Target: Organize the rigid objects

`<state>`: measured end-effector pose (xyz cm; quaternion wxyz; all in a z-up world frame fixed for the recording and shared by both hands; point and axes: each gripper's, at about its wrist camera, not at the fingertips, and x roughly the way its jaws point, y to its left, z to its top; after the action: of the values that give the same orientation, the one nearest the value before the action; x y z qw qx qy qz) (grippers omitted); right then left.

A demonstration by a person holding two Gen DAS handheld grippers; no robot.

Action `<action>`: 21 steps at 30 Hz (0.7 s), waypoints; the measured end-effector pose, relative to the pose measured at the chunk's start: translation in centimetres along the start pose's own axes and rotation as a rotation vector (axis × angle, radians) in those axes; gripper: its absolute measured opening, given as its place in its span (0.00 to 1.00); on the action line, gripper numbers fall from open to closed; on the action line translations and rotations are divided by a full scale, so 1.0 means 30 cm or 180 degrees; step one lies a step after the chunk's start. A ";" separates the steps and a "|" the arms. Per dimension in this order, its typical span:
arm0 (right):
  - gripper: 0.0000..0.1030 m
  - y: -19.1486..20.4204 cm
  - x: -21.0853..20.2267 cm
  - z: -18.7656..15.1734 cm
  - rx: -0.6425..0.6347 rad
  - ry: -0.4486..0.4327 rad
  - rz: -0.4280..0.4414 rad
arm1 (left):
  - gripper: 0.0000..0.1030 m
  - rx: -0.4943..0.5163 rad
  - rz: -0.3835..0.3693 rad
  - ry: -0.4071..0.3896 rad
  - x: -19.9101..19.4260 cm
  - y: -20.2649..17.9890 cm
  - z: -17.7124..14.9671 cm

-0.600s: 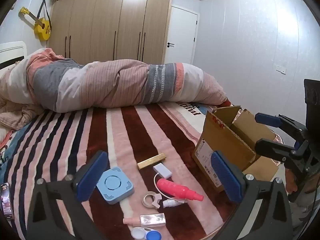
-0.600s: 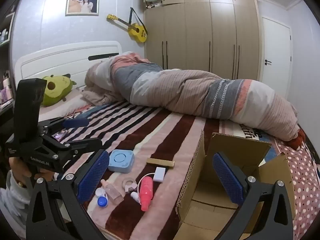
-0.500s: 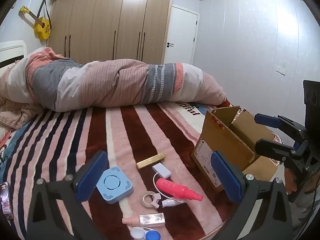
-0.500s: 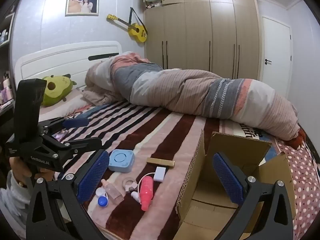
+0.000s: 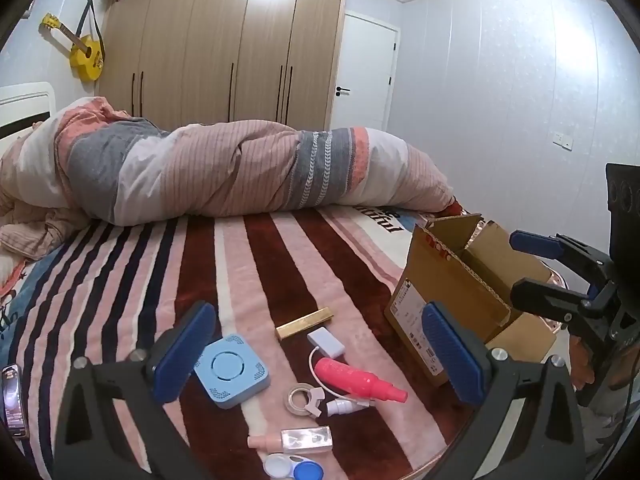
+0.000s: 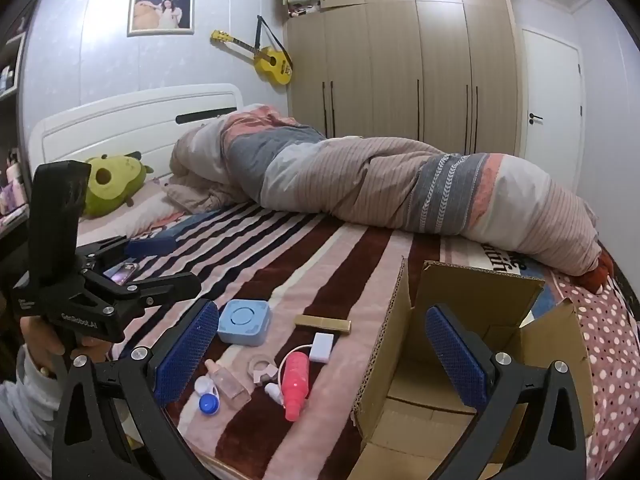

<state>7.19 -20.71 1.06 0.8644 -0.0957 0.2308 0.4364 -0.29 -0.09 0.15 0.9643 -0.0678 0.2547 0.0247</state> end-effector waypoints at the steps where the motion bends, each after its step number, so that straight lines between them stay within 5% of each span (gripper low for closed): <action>1: 1.00 -0.005 0.000 0.001 0.0010 0.0000 0.0002 | 1.00 -0.0003 -0.0001 -0.0001 -0.001 0.001 0.001; 21: 1.00 -0.002 0.006 -0.010 0.0054 0.0016 0.0013 | 1.00 -0.0006 0.0011 -0.0021 -0.010 0.005 0.011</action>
<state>7.25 -20.72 0.69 0.8636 -0.0890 0.2368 0.4360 -0.42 0.10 0.56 0.9650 -0.0681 0.2516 0.0269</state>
